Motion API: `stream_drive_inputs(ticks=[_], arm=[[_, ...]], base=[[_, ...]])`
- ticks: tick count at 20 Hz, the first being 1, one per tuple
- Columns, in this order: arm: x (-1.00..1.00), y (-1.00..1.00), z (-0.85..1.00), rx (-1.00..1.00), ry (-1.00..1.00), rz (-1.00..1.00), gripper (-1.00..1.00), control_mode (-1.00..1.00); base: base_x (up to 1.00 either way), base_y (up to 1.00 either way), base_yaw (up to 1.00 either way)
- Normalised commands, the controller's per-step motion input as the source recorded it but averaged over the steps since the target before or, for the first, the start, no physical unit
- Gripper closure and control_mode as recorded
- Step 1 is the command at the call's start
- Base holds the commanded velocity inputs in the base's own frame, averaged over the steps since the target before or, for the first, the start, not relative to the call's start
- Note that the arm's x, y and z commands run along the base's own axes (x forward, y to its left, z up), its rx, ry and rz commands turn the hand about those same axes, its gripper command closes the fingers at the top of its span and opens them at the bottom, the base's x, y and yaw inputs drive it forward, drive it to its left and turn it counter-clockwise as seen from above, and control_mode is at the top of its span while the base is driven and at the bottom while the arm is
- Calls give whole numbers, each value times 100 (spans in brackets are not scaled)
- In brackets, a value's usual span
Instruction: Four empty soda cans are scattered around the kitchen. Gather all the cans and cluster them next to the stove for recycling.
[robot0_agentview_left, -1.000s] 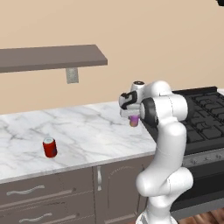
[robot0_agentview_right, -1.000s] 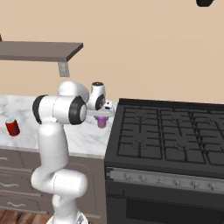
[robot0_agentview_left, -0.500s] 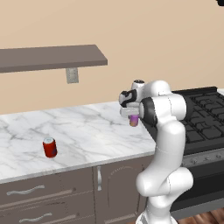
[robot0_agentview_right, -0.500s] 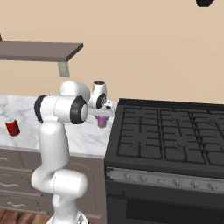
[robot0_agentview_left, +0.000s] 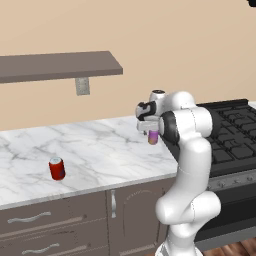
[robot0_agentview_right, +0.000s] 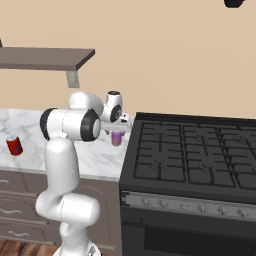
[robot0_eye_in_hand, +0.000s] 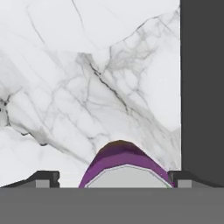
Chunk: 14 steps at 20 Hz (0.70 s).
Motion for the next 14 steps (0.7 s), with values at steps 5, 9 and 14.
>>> stream_drive_inputs(ticks=[5, 9, 14], arm=[[5, -1, 55, 1, 2, 0, -100, -100], [-11, -3, 29, 1, 2, -4, -100, -100], [-60, 4, 20, 3, 0, -9, -100, -100]], base=[[0, 0, 0], [0, 0, 0], [0, 0, 0]])
